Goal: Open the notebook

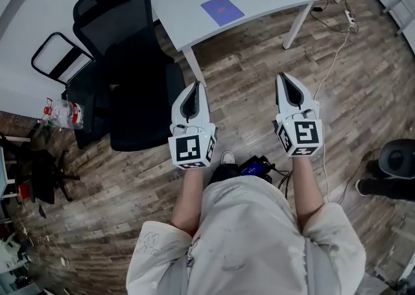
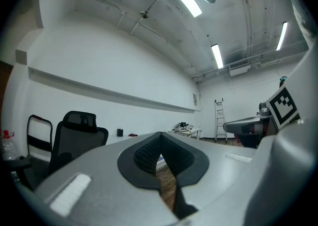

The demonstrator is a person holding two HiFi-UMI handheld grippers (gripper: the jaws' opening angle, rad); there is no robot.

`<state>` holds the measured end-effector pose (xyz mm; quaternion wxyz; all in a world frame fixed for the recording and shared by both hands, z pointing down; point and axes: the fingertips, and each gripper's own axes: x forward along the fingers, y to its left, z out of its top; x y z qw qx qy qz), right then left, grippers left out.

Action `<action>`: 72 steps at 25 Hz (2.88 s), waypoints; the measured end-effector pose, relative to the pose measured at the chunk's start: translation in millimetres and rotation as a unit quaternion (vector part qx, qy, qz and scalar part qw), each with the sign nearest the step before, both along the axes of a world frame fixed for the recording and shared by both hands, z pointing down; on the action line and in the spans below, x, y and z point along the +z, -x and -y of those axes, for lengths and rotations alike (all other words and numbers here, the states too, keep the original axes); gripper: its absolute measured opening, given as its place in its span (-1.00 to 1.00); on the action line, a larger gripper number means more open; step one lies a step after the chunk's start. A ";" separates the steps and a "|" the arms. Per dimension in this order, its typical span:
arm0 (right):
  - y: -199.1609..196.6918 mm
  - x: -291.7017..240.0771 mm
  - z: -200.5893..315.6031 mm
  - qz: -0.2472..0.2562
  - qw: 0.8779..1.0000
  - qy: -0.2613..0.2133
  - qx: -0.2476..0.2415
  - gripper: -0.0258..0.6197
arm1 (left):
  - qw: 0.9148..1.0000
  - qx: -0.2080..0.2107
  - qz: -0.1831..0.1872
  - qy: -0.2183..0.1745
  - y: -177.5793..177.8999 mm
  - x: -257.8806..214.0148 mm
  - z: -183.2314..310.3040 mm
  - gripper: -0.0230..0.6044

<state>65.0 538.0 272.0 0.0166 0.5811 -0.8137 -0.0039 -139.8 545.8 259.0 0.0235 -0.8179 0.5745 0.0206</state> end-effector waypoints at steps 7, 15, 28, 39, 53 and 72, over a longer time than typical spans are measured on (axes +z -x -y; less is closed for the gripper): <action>54.7 -15.8 84.2 -0.007 1.000 -0.002 0.012 -0.90 | 1.000 0.009 -0.002 -0.004 54.9 -14.8 88.7 -0.87; 90.1 -22.5 147.4 -0.017 0.999 -0.012 0.030 -0.90 | 1.000 0.023 -0.008 -0.007 91.9 -12.6 162.4 -0.87; 47.5 12.4 288.7 -0.010 0.999 -0.003 0.036 -0.90 | 1.000 0.024 -0.009 0.002 53.4 19.3 304.0 -0.88; -110.5 30.3 521.7 0.000 1.000 0.010 0.021 -0.91 | 1.000 0.016 -0.006 0.016 -107.6 29.6 529.2 -0.88; -322.9 33.9 799.9 0.016 1.000 0.014 0.008 -0.91 | 1.000 -0.008 0.013 0.015 -309.3 21.8 800.9 -0.88; -231.9 58.3 931.5 0.025 0.999 0.036 -0.027 -0.91 | 0.998 -0.044 0.020 0.031 -221.5 46.2 910.6 -0.88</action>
